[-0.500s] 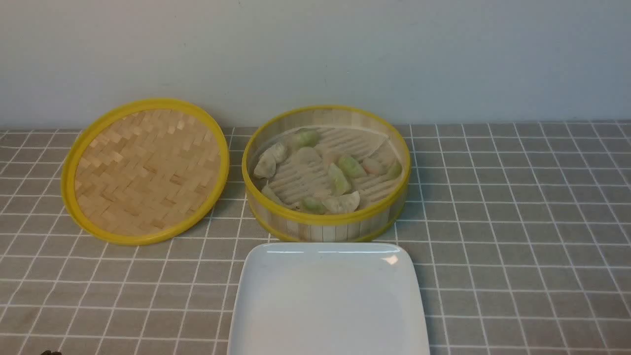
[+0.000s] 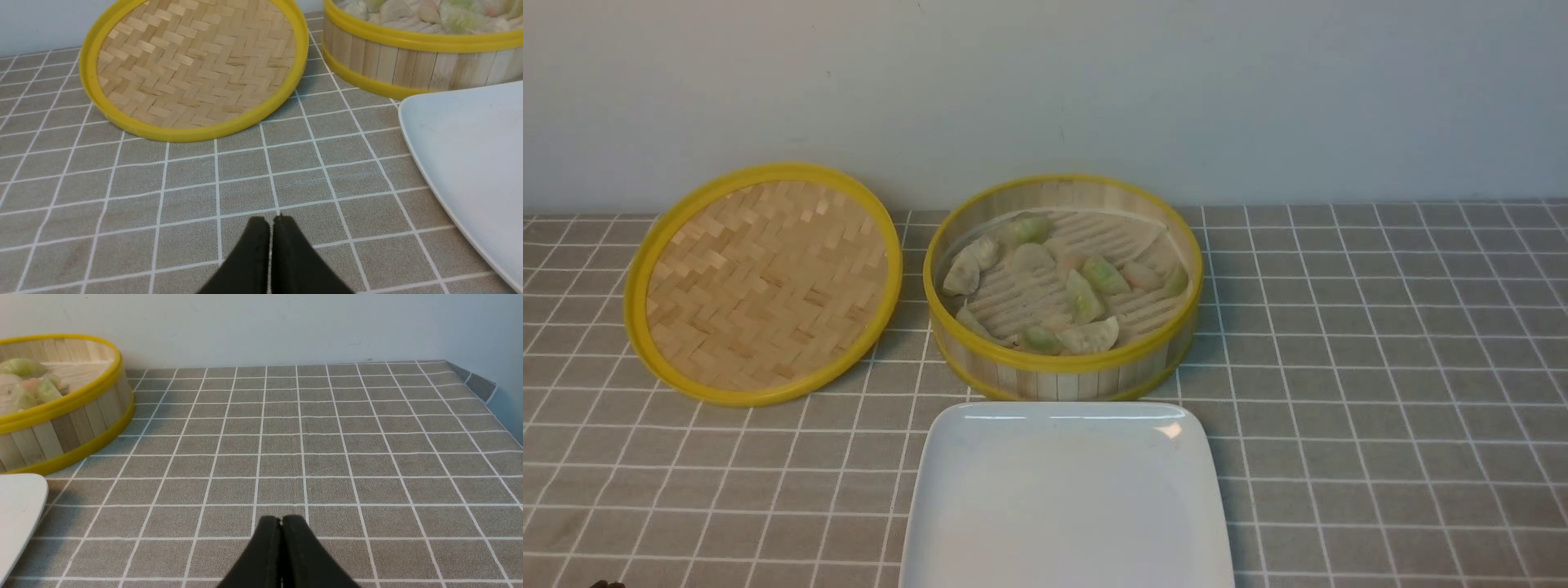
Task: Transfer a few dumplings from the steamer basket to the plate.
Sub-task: Use the right arm to grab a dumpling from inside the steamer
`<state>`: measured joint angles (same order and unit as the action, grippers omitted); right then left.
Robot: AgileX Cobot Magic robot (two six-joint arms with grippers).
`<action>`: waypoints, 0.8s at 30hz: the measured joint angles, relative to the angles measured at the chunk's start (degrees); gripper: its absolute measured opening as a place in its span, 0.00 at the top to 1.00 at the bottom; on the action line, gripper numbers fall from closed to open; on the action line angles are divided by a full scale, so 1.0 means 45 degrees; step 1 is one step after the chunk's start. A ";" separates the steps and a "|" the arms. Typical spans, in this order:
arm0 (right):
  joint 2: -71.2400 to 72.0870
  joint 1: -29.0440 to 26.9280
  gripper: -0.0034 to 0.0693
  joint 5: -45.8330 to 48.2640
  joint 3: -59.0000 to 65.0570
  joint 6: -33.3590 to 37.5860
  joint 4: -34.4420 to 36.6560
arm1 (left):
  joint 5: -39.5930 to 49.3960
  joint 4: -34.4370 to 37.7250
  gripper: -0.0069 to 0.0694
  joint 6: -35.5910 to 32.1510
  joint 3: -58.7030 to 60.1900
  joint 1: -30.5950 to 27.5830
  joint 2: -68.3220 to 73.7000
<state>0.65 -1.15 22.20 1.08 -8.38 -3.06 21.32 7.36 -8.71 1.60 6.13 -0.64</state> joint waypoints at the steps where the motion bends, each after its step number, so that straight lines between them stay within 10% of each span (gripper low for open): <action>1: 0.0000 0.0000 0.97 0.0000 0.0000 0.0000 0.0000 | 0.0000 0.0000 0.92 0.0000 0.0000 0.0000 0.0000; 17: 0.0000 0.0000 0.97 -0.0016 0.0000 -0.0032 0.0098 | 0.0000 0.0000 0.92 0.0000 0.0000 0.0000 0.0000; 24: 0.0000 0.0000 0.97 -0.2197 0.0108 -0.1498 0.4166 | 0.0000 0.0000 0.92 0.0000 0.0000 0.0000 0.0000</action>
<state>0.65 -1.15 12.31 1.56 -15.12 15.69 21.32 7.36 -8.71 1.60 6.13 -0.64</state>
